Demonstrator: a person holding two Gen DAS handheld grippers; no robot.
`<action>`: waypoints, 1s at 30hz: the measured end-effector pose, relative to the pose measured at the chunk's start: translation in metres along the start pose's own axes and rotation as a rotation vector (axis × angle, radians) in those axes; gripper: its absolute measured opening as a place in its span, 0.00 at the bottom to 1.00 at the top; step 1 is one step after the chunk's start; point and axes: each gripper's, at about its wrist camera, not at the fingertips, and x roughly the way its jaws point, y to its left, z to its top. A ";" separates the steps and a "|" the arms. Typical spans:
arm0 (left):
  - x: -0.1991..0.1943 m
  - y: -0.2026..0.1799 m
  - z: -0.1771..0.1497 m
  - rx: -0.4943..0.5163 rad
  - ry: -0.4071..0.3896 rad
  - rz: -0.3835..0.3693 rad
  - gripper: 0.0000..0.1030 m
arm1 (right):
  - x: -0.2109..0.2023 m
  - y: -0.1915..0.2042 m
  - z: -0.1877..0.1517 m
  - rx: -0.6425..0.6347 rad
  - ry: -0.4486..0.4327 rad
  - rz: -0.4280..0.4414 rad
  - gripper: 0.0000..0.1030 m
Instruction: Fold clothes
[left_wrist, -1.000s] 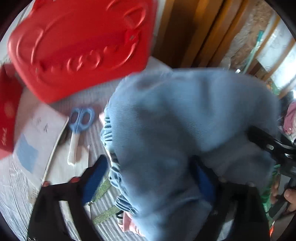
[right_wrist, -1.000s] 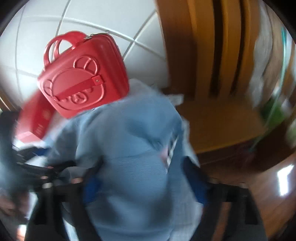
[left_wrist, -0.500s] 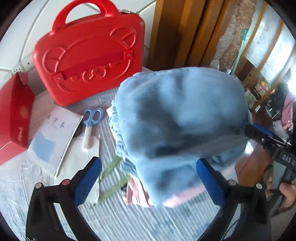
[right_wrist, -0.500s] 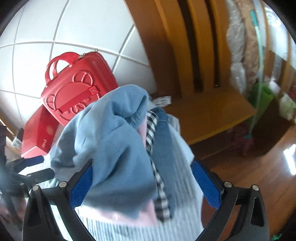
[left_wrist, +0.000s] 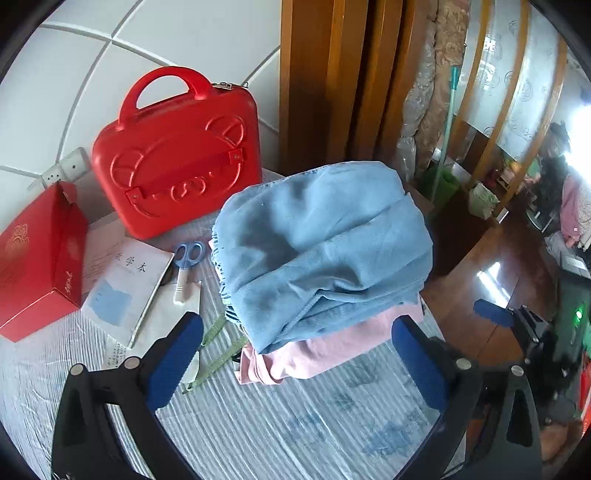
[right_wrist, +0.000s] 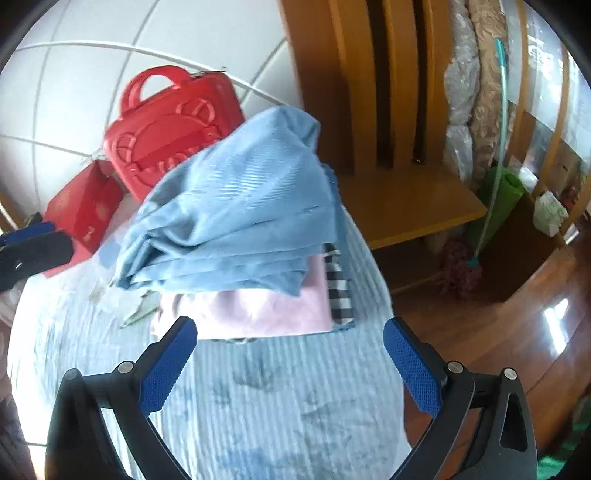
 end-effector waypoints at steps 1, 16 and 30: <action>-0.001 0.000 0.000 0.000 0.004 -0.010 1.00 | -0.003 0.003 -0.001 -0.007 -0.005 0.002 0.99; 0.002 -0.001 -0.002 0.006 0.032 0.002 1.00 | -0.015 0.018 0.016 -0.057 -0.044 -0.037 0.99; 0.002 0.002 -0.002 -0.004 0.026 0.014 1.00 | -0.007 0.016 0.026 -0.057 -0.045 -0.033 0.99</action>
